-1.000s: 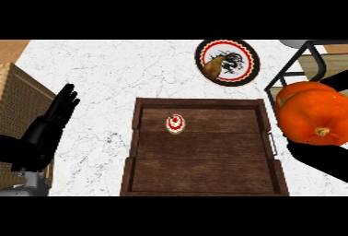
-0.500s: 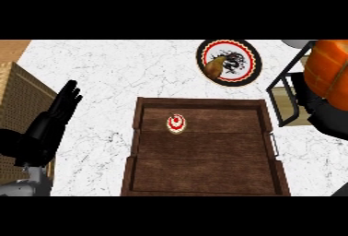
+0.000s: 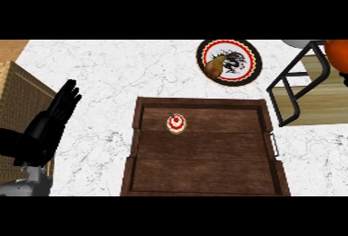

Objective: Pick the squash from the tray and place it in the tiered shelf

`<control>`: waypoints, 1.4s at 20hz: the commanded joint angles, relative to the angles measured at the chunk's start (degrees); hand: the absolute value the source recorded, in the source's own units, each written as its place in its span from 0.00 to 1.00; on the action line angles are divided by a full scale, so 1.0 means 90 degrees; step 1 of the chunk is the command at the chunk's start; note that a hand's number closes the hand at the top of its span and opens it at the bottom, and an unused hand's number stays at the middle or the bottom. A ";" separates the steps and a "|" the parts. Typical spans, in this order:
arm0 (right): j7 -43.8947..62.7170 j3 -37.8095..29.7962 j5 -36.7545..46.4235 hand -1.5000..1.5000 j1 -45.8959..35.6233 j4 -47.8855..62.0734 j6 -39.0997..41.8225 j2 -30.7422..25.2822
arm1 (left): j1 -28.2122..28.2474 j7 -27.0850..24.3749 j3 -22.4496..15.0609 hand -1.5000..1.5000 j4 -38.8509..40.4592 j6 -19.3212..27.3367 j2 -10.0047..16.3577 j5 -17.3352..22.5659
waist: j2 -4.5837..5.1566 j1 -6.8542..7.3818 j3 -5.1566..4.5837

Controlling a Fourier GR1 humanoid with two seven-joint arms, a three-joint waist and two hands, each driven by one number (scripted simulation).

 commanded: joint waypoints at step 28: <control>-0.3845 -0.0091 -0.0020 1.00 -0.0551 0.3959 -0.0023 -0.0738 | 0.0020 -0.0037 0.0128 0.50 0.0125 -0.0138 -0.0217 -0.0132 | -0.0058 -0.0066 0.0014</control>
